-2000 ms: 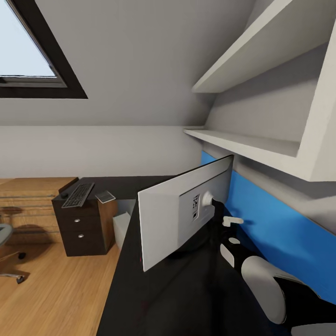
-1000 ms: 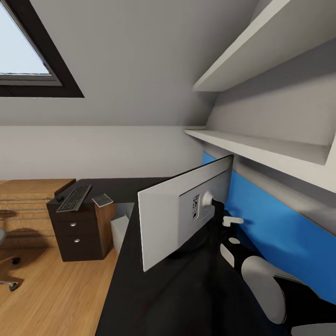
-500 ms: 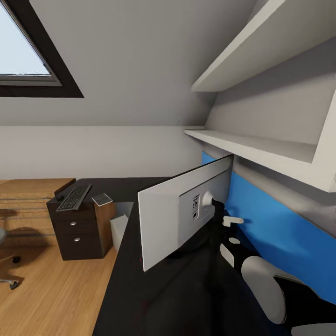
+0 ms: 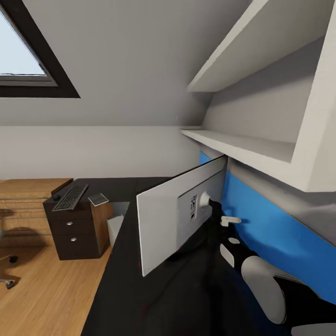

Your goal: In the bedroom, organize the workspace by keeping the computer under the desk, ensuring the monitor is on the desk, placing the keyboard on the desk next to the monitor, placing the mouse on the desk next to the keyboard, moving the folder from the swivel chair onto the desk next to the mouse, stacking the notebook on top of the folder with the pen on top of the notebook, and positioning the swivel chair next to the desk.

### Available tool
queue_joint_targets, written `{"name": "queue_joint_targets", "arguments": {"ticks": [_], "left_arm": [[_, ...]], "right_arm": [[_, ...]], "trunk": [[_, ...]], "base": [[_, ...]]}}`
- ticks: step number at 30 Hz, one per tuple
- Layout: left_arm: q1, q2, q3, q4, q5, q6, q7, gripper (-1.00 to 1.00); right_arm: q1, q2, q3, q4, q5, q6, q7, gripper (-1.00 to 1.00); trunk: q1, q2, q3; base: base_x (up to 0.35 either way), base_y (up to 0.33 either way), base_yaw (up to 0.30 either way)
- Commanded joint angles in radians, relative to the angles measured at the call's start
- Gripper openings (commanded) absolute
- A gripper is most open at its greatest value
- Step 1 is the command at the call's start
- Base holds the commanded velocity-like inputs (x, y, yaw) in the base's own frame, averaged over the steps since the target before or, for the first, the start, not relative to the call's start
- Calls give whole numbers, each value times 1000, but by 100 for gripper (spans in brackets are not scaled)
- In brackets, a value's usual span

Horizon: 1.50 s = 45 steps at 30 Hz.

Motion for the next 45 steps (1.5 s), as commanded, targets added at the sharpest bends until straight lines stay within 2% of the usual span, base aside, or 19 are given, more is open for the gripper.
{"name": "queue_joint_targets", "arguments": {"ticks": [1, 23, 45], "left_arm": [[0, 1, -8, -3, 5, -3, 9, 100], [0, 1, -8, -3, 4, -3, 8, 100], [0, 1, -8, -3, 4, -3, 9, 100]], "right_arm": [[-1, 0, 5, -2, 7, -4, -61, -100], [-1, 0, 5, -3, 7, -4, -61, -100], [-1, 0, 5, -1, 7, -6, -61, -100]], "trunk": [[0, -1, -1], [0, -1, -1], [0, -1, -1]], "base": [[0, -151, 0], [0, -12, 0], [0, 44, 0]]}}
